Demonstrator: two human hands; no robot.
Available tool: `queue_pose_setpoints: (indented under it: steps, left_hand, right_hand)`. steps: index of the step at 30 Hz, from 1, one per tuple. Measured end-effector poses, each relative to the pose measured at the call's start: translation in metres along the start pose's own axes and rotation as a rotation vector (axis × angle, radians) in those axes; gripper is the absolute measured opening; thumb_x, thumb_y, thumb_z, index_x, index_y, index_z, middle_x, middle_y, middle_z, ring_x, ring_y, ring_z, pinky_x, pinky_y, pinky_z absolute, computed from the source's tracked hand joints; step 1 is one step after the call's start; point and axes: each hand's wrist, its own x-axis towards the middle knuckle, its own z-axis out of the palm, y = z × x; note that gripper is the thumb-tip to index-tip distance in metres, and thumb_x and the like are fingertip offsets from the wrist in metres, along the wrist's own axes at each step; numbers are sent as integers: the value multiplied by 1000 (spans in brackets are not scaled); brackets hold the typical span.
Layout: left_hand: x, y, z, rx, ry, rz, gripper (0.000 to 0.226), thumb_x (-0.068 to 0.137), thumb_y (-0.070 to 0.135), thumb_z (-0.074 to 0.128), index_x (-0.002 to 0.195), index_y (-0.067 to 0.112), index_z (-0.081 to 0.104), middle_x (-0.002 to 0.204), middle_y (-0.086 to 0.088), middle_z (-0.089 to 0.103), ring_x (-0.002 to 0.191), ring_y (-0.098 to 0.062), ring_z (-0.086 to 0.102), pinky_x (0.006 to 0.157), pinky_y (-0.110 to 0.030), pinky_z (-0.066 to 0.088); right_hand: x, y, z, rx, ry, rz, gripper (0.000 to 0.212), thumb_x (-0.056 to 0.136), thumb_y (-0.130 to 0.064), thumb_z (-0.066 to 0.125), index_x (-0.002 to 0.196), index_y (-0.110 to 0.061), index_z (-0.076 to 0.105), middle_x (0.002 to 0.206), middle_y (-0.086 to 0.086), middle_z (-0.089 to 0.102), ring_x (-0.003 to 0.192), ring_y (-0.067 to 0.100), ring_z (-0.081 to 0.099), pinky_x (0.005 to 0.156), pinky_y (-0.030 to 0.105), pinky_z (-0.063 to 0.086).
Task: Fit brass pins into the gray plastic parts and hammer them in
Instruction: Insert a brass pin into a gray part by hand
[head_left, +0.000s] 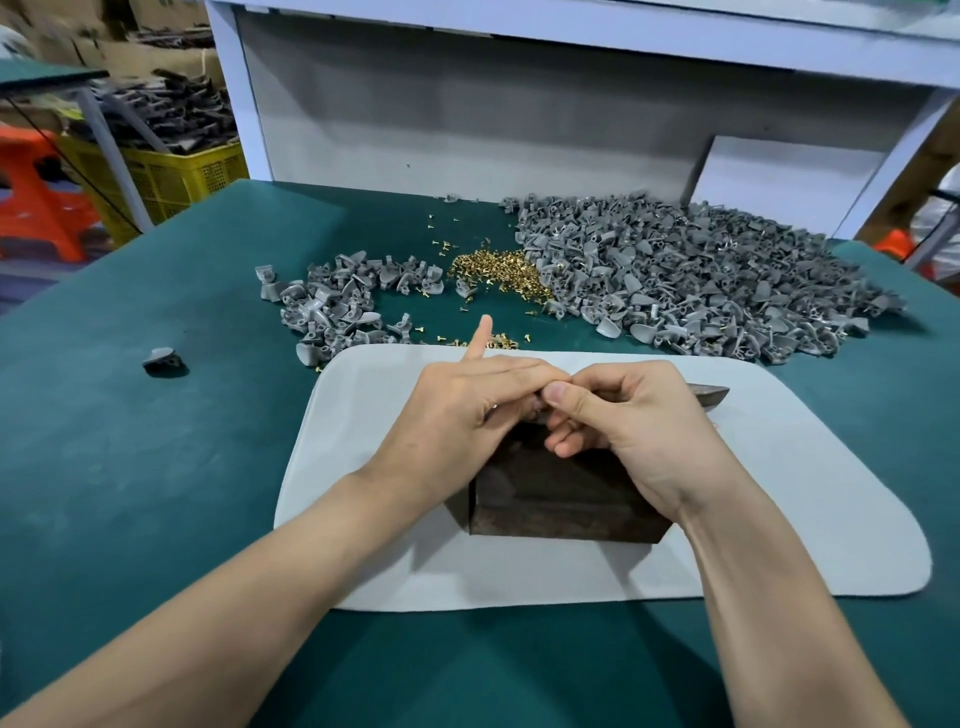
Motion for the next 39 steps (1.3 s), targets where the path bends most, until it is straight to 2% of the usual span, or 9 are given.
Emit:
queue_pose_setpoints:
  steps: [6,10,13,15,19,28,32,37,39]
  left_hand:
    - [0,0,2,18,30,-16,28,83,-9,63,105,5,72,92,-2,72,83,-7,64,118,-50,16]
    - [2,0,3,-85,75,-101,23,85,-2,64,103,10,72,89,9,70,79,-6,64,118,-32,19]
    - [7,-1,-3,-471,23,-360,25,88,0,60,105,17,67,77,10,68,63,-6,63,92,-19,47]
    - [8,-3,-6,-617,6,-448,21,90,3,57,104,16,64,75,1,68,61,-10,64,75,-19,52]
    - [8,-4,-6,-700,18,-499,7,89,5,58,95,9,58,73,-7,68,59,-16,66,72,-25,53]
    - [6,-5,-8,-663,-5,-446,28,78,-3,69,99,15,64,91,0,70,87,-9,68,87,-24,53]
    - [6,-2,-7,-552,-1,-387,39,82,-4,66,112,20,63,103,-5,69,95,-11,66,93,-28,51]
    - [4,-3,-6,-282,17,-242,34,84,2,66,117,-1,63,108,-3,68,101,-2,59,108,-24,37]
    - [3,-6,-3,-196,25,-183,32,85,3,64,116,-4,62,105,-8,69,105,-11,52,113,-31,31]
  right_hand:
    - [1,0,-1,6,1,21,15,84,3,61,70,8,62,49,6,60,41,13,59,44,17,49]
    - [0,-3,-1,15,-9,31,19,86,-4,61,77,13,63,53,8,60,43,15,59,44,18,49]
    - [-1,-7,0,26,-44,17,20,87,-9,60,77,8,63,57,9,58,45,17,58,42,20,47]
    - [-2,-8,1,-14,-36,-35,13,86,-3,60,74,3,62,59,9,57,44,17,56,40,21,45]
    - [0,-2,4,-102,-3,-141,11,83,4,63,75,-3,61,63,5,58,45,18,57,41,23,46]
    - [0,2,4,-313,142,-232,15,80,0,70,75,-12,62,59,0,64,47,20,64,49,28,54]
    - [-1,3,8,-540,266,-294,29,75,-5,74,92,-25,60,66,-9,65,56,13,68,60,36,59]
    - [-6,3,14,-771,281,-442,31,74,-4,70,104,-14,72,79,0,70,66,18,68,69,41,58]
    - [-7,3,14,-776,278,-441,29,75,-2,71,102,-13,74,79,3,72,64,19,67,68,40,58]
